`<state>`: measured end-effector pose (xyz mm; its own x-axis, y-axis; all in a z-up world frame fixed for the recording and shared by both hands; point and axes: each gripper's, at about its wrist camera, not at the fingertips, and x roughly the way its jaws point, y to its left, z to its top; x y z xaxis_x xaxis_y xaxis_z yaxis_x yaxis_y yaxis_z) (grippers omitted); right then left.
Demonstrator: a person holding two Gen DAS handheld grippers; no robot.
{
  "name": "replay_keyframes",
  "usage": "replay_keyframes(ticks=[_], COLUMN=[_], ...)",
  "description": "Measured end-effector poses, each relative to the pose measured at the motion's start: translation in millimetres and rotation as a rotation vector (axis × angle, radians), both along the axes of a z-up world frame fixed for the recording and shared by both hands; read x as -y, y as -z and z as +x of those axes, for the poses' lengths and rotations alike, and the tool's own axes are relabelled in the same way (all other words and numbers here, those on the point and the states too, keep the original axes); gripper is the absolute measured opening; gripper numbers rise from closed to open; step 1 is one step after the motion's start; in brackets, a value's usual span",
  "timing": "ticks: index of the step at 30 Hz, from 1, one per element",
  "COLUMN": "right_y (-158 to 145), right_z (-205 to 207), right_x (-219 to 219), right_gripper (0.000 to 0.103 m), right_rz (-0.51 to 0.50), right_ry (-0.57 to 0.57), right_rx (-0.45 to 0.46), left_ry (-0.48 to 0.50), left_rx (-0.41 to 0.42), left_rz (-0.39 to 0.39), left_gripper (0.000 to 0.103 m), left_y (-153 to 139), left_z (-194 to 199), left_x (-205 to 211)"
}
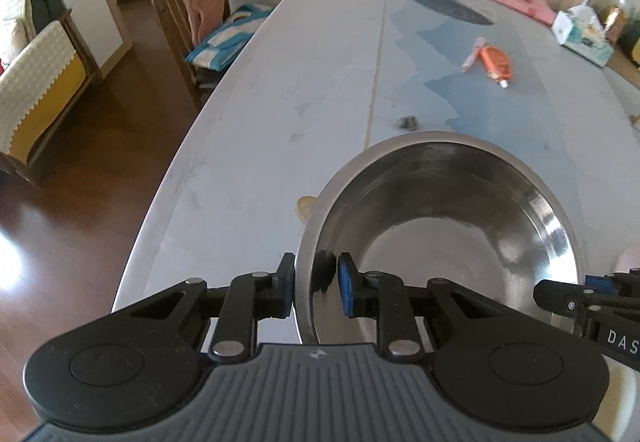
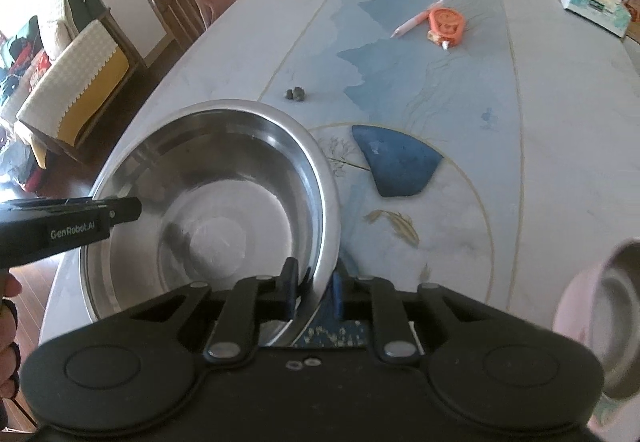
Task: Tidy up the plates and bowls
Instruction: 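Close both grippers on the rim of the steel mixing bowl, then lift the steel bowl and carry it beside the pink plate stack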
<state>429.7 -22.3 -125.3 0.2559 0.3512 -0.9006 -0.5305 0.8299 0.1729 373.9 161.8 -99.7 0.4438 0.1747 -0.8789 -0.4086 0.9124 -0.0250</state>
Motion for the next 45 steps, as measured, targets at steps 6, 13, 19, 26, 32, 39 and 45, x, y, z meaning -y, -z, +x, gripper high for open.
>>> replay_keyframes(ticks=[6,13,19,26,32,39,45], right_y=[-29.2,-61.7,-82.9,-96.8,-104.2,-95.6,-84.8], right_z=[-18.2,-49.8,-77.3,-107.4,-137.2,-165.3,-180.7], right_x=[21.4,56.2,88.2,123.6,157.1,202.1,245.7], right_gripper=[0.016,0.016,0.016,0.015,0.014,0.014,0.013], right_rz=[0.023,0.043,0.054,0.056,0.065,0.047,0.017], right_ry=[0.028,0.053,0.100,0.152,0.199,0.286,0.343], right_rx=[0.013,0.046,0.059,0.065,0.066,0.049,0.038], left_ry=[0.038,0.112,0.161,0.243,0.312,0.405,0.488], left_rx=[0.039,0.070,0.087,0.079,0.075,0.050,0.013], left_rz=[0.007,-0.007,-0.017,-0.033,-0.055,-0.086,-0.091], left_gripper=[0.021,0.021,0.021,0.021,0.021,0.021,0.021], left_y=[-31.5,-63.2,-86.4,-99.2,-100.2,-91.4,-72.4], left_z=[-21.2,-53.2,-80.3,-103.9,-125.4,-143.9,-152.3], left_x=[20.1,50.2,78.2,110.0,137.1,179.3,226.3])
